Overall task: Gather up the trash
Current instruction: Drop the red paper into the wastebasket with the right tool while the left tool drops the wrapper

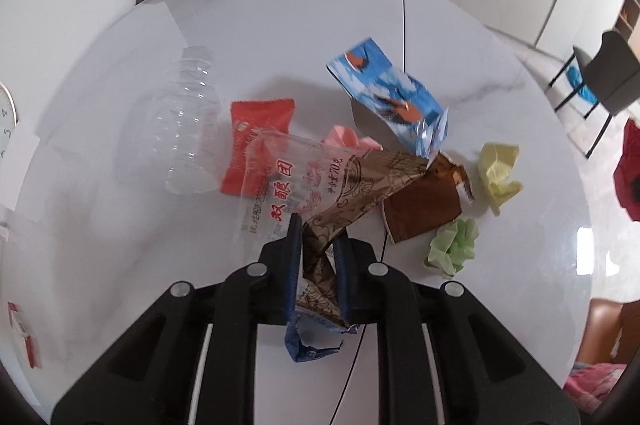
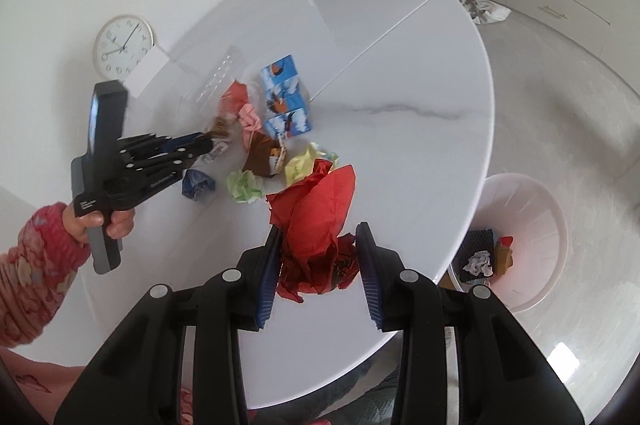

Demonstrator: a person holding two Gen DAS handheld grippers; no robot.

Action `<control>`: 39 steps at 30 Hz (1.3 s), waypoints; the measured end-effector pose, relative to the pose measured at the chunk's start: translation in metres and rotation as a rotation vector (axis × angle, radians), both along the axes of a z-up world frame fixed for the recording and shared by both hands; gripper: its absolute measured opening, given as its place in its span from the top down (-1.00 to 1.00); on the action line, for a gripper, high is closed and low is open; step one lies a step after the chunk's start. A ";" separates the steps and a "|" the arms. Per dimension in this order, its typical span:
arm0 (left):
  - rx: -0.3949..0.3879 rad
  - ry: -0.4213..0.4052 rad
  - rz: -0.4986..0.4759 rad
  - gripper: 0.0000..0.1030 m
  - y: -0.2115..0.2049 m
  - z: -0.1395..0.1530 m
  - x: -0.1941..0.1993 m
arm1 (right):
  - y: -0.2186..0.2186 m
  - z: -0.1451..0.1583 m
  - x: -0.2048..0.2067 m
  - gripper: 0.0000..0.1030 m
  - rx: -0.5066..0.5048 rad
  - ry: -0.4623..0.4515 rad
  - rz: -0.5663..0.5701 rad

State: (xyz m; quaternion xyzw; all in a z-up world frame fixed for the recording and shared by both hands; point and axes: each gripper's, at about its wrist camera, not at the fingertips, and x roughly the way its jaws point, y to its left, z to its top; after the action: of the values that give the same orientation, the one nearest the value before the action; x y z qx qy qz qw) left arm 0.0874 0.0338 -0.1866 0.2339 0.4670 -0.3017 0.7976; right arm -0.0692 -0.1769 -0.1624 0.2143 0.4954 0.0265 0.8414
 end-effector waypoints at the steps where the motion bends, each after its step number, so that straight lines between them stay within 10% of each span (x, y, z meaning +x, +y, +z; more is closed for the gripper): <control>1: -0.005 -0.008 0.004 0.72 0.002 0.005 -0.001 | -0.003 0.001 -0.001 0.28 0.005 -0.004 -0.008; 12: -0.105 -0.104 0.071 0.72 -0.009 0.092 -0.048 | -0.091 0.000 -0.046 0.28 -0.013 -0.004 -0.190; 21: -0.217 0.017 0.026 0.72 -0.099 0.116 -0.123 | -0.190 -0.159 -0.043 0.27 0.034 0.284 -0.298; 29: -0.130 0.086 -0.068 0.72 -0.182 0.076 -0.157 | -0.224 -0.271 -0.032 -0.06 0.141 0.447 -0.316; 39: -0.082 0.135 -0.115 0.72 -0.254 0.044 -0.171 | -0.252 -0.164 -0.077 -0.62 0.021 0.289 -0.308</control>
State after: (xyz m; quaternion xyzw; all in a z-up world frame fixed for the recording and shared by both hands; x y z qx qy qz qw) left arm -0.0833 -0.2198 -0.1428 0.2067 0.4927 -0.3811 0.7545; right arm -0.1466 -0.4288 -0.3267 0.2979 0.5718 -0.1284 0.7535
